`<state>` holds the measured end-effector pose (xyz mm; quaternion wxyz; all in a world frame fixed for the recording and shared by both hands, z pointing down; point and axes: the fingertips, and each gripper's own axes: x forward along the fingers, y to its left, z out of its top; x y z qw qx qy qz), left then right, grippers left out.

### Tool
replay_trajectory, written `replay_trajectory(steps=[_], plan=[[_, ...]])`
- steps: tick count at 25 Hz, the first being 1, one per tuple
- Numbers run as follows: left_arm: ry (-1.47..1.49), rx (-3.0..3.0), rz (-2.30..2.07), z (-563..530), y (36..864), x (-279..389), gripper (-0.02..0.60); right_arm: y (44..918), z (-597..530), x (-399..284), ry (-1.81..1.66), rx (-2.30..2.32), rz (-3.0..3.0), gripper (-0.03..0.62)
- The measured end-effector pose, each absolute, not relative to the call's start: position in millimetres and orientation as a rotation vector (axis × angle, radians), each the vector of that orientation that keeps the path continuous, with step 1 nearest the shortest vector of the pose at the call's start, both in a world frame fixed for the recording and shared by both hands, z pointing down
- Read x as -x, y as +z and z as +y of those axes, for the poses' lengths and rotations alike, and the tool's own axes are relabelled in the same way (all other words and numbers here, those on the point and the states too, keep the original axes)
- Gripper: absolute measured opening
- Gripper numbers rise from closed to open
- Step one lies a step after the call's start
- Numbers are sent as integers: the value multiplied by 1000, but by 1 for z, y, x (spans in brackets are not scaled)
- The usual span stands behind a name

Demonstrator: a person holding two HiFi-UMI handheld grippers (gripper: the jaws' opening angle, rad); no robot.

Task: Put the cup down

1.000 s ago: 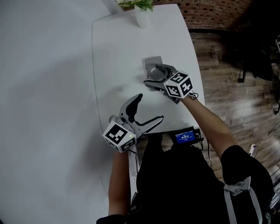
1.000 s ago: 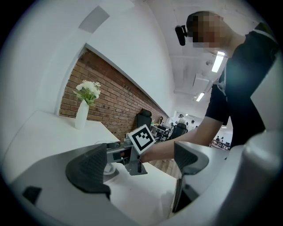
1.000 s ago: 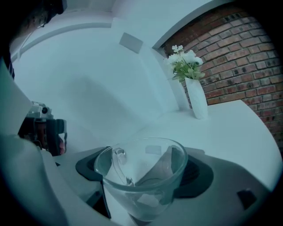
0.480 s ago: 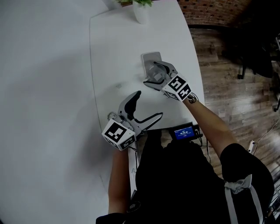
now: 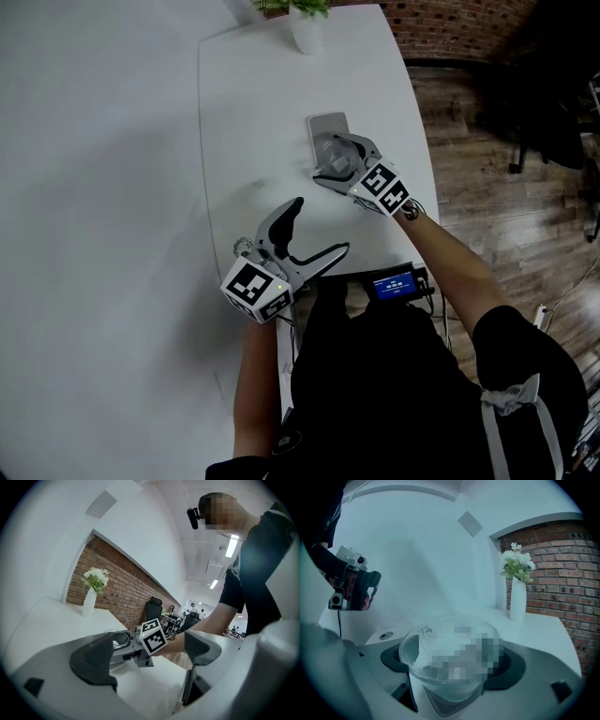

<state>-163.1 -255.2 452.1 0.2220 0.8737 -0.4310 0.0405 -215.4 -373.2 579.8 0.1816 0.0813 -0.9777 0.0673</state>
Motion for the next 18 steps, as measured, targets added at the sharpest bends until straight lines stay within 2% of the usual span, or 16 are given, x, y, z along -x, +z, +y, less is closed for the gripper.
replay_trajectory(steps=[7, 18], plan=[[91, -2440, -1183, -252, 450, 161, 482, 590, -371, 210, 268, -110, -2661, 446], [43, -2440, -1159, -246, 474, 176, 482, 604, -352, 163, 338, -63, -2560, 445]])
